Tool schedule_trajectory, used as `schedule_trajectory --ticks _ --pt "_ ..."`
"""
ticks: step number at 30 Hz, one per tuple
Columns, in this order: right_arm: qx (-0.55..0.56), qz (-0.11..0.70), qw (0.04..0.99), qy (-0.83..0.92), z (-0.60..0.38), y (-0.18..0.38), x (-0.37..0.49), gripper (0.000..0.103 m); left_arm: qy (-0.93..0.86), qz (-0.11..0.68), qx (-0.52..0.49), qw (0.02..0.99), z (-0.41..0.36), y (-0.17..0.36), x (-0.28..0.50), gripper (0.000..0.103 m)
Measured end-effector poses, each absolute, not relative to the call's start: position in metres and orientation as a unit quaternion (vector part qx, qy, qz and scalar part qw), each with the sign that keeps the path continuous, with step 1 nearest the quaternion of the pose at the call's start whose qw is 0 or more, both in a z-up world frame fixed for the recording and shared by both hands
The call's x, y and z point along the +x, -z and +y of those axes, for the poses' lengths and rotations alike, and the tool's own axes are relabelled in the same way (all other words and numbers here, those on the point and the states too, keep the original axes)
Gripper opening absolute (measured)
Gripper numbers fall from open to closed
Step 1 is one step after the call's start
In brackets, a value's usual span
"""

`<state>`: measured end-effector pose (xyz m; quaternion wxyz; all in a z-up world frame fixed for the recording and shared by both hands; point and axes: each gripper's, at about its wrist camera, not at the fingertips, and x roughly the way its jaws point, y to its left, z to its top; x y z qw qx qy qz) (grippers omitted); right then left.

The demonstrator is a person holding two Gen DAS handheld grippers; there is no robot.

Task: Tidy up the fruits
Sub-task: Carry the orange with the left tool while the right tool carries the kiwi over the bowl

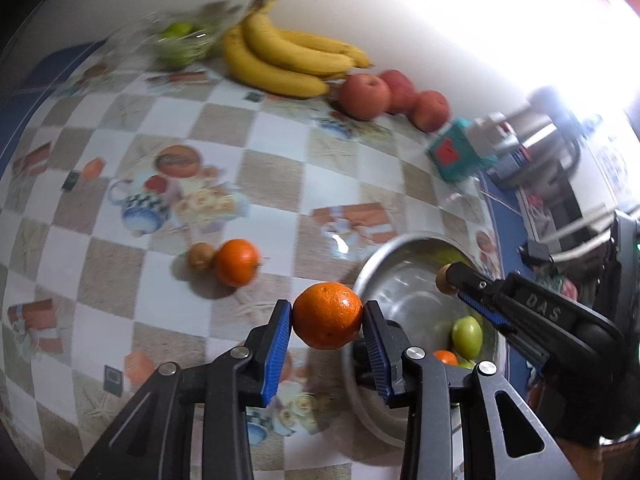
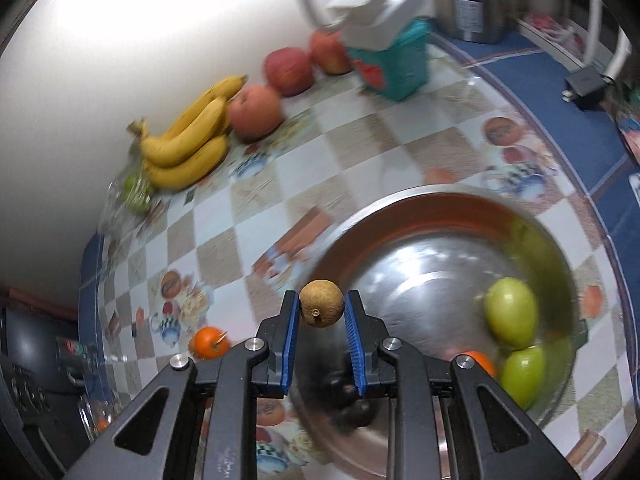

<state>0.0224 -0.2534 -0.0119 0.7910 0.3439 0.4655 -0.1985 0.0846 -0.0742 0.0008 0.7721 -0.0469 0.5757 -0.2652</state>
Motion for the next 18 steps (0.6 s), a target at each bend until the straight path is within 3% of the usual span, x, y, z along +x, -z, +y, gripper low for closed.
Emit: schedule_trajectory --ticks 18 --pt "0.340 0.478 0.762 0.274 -0.300 0.034 -0.010 0.024 0.358 0.524 0.013 0.773 -0.143 0.014 0.065 0.039"
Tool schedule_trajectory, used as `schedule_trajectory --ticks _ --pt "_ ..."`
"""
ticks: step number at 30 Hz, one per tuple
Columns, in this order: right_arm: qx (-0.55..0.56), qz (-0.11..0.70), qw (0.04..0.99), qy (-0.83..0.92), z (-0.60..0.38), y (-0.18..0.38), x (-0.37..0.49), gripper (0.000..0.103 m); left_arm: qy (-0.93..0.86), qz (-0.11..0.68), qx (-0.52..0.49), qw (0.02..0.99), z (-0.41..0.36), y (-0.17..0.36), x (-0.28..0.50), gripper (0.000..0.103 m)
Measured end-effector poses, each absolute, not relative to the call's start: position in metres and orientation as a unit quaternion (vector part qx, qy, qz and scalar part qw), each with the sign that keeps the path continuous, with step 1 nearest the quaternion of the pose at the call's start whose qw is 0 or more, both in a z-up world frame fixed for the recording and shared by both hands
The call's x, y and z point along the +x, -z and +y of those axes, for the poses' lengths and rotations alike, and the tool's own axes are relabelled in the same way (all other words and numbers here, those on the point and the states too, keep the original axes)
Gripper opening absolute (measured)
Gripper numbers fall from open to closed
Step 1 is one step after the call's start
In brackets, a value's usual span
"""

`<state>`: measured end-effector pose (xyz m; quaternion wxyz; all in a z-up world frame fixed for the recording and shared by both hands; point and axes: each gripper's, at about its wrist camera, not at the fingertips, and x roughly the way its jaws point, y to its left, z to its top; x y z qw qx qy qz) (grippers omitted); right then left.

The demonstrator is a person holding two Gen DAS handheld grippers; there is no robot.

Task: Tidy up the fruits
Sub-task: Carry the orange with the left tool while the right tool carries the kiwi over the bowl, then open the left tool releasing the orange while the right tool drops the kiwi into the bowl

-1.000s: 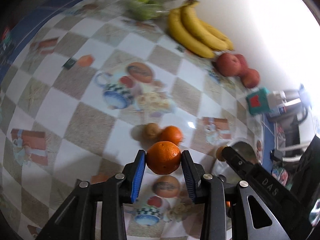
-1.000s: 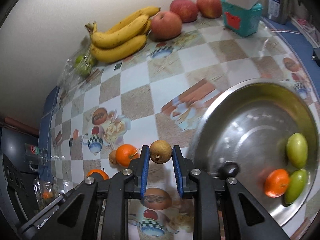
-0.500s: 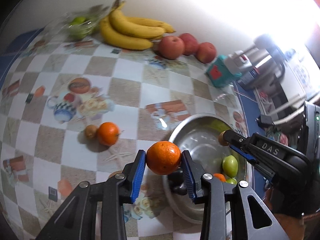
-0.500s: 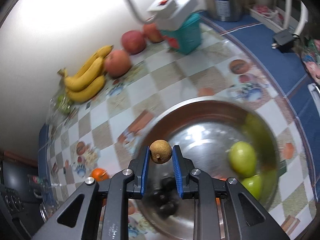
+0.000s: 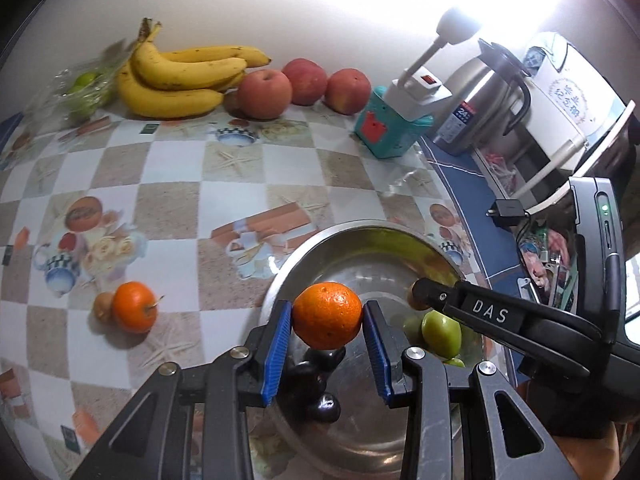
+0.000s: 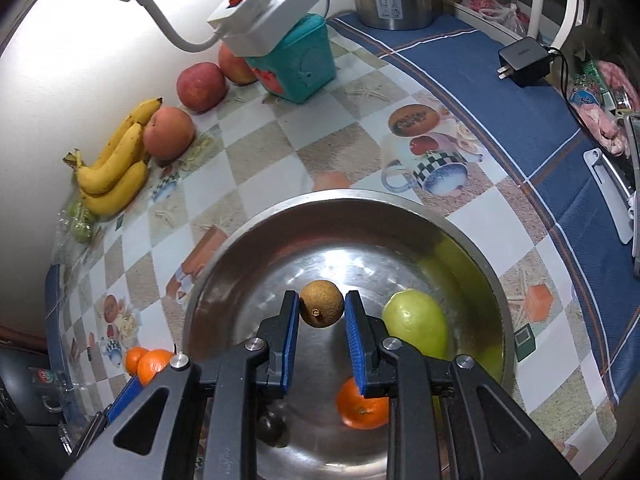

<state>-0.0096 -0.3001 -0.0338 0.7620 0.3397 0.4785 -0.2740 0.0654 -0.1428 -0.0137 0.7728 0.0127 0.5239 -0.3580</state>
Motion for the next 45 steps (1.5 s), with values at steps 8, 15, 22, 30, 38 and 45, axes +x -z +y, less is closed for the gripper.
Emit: schedule_trajectory --ticks 8,15,22,30,38,45 --pt "0.330 0.488 0.758 0.281 -0.301 0.040 -0.009 0.024 0.362 0.527 0.021 0.769 -0.155 0.029 0.067 0.039" --pt "0.310 0.497 0.759 0.285 -0.298 0.044 -0.005 0.025 0.363 0.529 0.037 0.766 -0.164 0.038 0.067 0.039" --pt "0.301 0.504 0.757 0.287 -0.298 0.049 -0.002 0.025 0.355 0.535 0.043 0.765 -0.168 0.046 0.070 0.039" --pt "0.301 0.508 0.754 0.290 -0.298 0.054 -0.002 0.025 0.354 0.536 0.048 0.765 -0.170 0.047 0.069 0.041" --pt "0.303 0.503 0.754 0.293 -0.299 0.051 -0.003 0.025 0.358 0.532 0.043 0.767 -0.167 0.041 0.071 0.045" --pt "0.307 0.495 0.757 0.297 -0.302 0.045 -0.005 0.025 0.362 0.524 0.037 0.770 -0.165 0.032 0.072 0.048"
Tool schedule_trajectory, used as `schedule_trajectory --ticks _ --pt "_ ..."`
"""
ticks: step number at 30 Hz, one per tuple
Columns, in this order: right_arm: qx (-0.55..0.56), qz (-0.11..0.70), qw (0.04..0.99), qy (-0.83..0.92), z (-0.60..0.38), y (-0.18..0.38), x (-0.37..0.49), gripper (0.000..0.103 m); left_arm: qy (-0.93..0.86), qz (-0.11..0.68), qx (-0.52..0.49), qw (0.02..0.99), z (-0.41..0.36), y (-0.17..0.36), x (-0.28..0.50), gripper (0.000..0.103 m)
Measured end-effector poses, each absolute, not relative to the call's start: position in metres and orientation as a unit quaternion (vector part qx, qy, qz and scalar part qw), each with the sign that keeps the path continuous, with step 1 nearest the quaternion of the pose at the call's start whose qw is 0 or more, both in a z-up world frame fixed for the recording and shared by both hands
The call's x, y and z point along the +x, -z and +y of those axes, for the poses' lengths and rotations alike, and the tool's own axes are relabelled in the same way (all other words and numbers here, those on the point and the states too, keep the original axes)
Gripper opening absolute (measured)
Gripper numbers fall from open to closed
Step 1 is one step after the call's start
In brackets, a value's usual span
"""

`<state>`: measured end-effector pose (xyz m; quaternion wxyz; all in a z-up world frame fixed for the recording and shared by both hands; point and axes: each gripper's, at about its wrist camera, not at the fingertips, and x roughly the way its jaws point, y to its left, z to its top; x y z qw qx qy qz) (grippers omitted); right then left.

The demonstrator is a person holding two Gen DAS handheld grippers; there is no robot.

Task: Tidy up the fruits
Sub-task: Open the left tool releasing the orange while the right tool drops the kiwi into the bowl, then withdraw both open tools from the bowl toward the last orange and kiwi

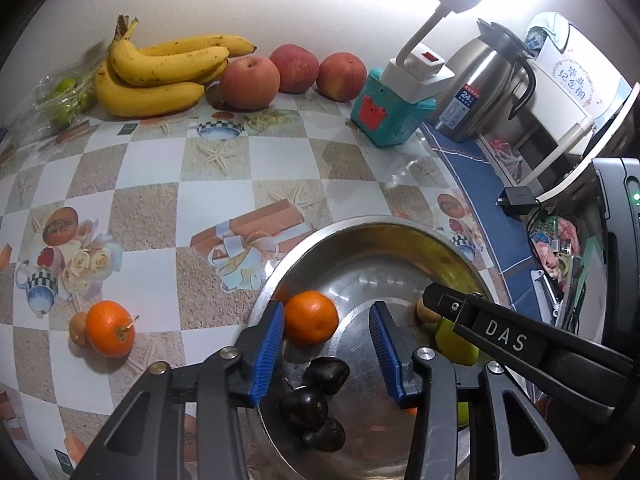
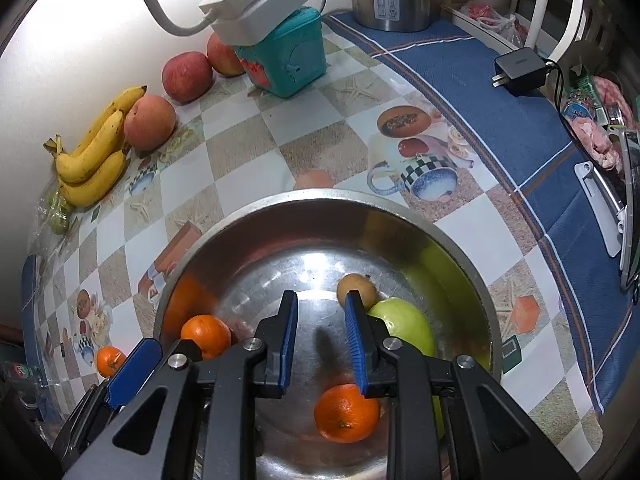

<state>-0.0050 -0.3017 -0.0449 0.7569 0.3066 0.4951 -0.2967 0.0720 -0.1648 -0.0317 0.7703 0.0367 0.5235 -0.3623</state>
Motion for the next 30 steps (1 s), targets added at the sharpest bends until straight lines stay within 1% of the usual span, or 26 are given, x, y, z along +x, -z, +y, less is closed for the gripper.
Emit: schedule_trajectory --ticks 12,15,22,26,27,28,29,30 --pt "0.307 0.481 0.768 0.293 -0.299 0.028 -0.005 0.025 0.347 0.517 0.030 0.782 -0.150 0.017 0.082 0.049" --pt "0.306 0.481 0.767 0.293 -0.299 0.028 -0.005 0.025 0.330 0.519 0.028 0.788 -0.140 0.016 0.089 0.054" --pt "0.303 0.486 0.766 0.292 -0.298 0.030 -0.004 0.025 0.276 0.545 0.024 0.791 -0.114 0.022 0.108 0.057" --pt "0.296 0.489 0.766 0.294 -0.296 0.030 -0.002 0.025 0.243 0.558 0.034 0.793 -0.103 0.026 0.114 0.063" --pt "0.293 0.490 0.766 0.295 -0.295 0.030 -0.001 0.028 0.236 0.560 0.035 0.793 -0.100 0.026 0.116 0.065" --pt "0.289 0.492 0.765 0.297 -0.295 0.030 -0.001 0.038 0.229 0.562 0.035 0.794 -0.097 0.027 0.117 0.069" --pt "0.283 0.495 0.765 0.300 -0.294 0.031 0.000 0.044 0.222 0.563 0.034 0.795 -0.094 0.027 0.119 0.076" --pt "0.279 0.497 0.764 0.302 -0.294 0.031 0.000 0.052 0.216 0.564 0.033 0.796 -0.092 0.027 0.120 0.081"
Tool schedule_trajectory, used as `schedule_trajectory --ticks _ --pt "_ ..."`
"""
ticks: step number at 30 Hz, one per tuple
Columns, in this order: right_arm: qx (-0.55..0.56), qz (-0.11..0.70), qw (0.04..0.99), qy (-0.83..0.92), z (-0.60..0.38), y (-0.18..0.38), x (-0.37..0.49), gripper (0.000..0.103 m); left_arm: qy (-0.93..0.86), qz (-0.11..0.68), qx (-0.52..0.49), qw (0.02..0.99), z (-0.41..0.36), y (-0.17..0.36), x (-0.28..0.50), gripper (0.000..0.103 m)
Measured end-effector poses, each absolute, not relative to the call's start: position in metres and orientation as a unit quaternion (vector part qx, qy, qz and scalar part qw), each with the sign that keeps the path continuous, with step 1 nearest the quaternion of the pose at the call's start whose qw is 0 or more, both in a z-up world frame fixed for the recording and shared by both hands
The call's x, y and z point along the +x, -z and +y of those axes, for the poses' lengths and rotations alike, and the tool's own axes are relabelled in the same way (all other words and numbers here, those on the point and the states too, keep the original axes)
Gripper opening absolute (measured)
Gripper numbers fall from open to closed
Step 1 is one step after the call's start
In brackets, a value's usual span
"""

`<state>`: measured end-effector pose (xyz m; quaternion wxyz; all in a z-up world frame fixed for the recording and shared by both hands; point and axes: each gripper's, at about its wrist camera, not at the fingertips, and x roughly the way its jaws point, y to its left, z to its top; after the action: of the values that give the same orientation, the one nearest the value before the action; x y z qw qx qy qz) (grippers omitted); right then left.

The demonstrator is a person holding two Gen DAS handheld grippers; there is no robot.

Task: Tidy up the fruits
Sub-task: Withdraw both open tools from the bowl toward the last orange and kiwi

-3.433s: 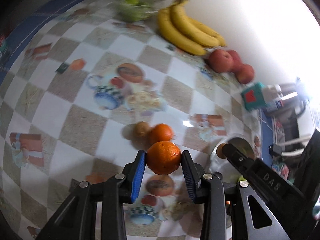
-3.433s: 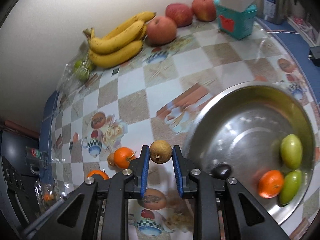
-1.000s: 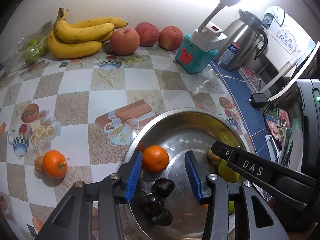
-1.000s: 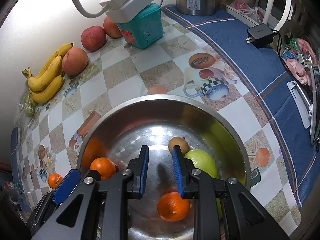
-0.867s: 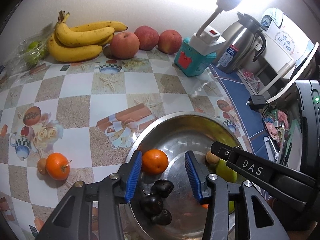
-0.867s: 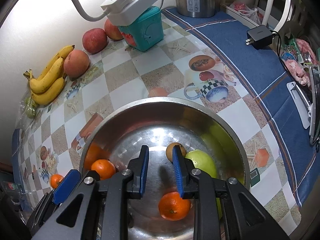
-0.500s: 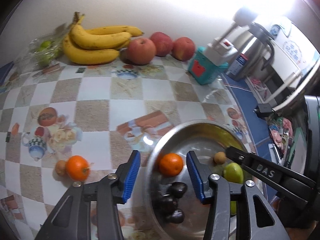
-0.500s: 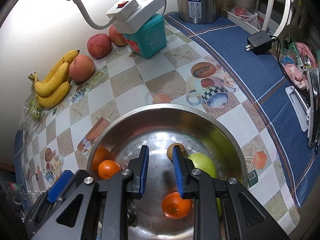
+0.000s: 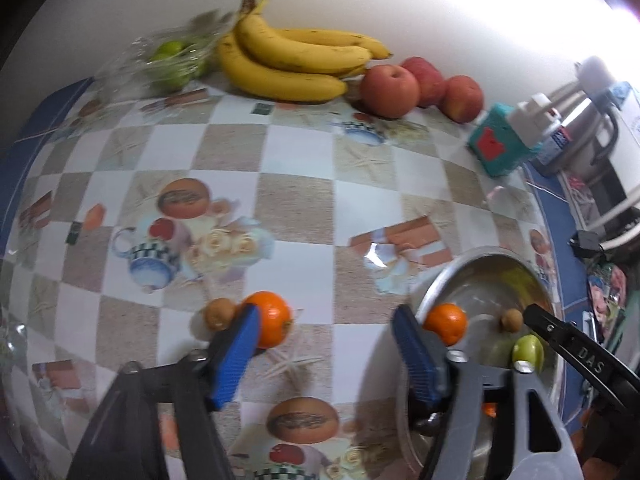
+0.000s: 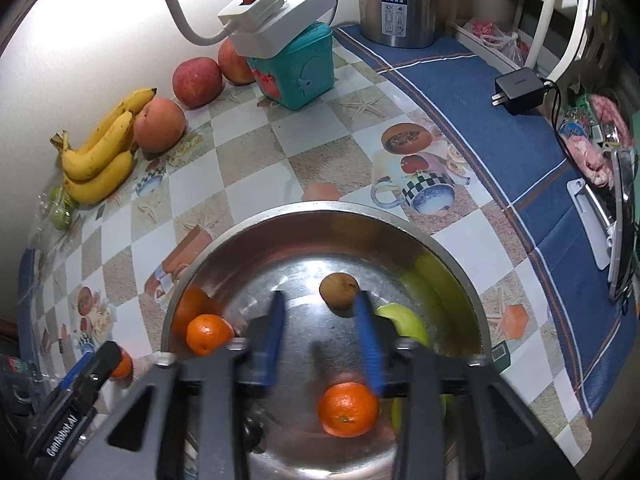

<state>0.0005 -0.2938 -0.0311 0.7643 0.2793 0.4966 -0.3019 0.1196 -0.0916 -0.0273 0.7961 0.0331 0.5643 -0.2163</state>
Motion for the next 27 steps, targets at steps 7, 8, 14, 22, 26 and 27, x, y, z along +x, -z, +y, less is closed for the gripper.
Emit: schedule_trajectory --ticks 7,8,14,22,26,27 --pt "0.245 0.500 0.775 0.298 -0.287 0.029 0.007 0.075 0.175 0.565 0.053 0.804 -0.083 0.030 0.123 0.103" --pt "0.242 0.501 0.776 0.297 -0.286 0.029 0.008 0.076 0.167 0.567 0.059 0.805 -0.082 0.031 0.123 0.103" --pt "0.233 0.504 0.777 0.296 -0.284 0.031 0.009 0.087 0.138 0.569 0.073 0.808 -0.073 0.034 0.127 0.103" --pt "0.227 0.502 0.782 0.292 -0.283 0.030 0.010 0.093 0.127 0.565 0.068 0.813 -0.066 0.033 0.130 0.103" --pt "0.222 0.499 0.785 0.294 -0.282 0.030 0.010 0.095 0.129 0.554 0.069 0.819 -0.066 0.029 0.129 0.103" --pt "0.220 0.499 0.784 0.296 -0.282 0.030 0.010 0.100 0.129 0.552 0.070 0.821 -0.066 0.028 0.129 0.103"
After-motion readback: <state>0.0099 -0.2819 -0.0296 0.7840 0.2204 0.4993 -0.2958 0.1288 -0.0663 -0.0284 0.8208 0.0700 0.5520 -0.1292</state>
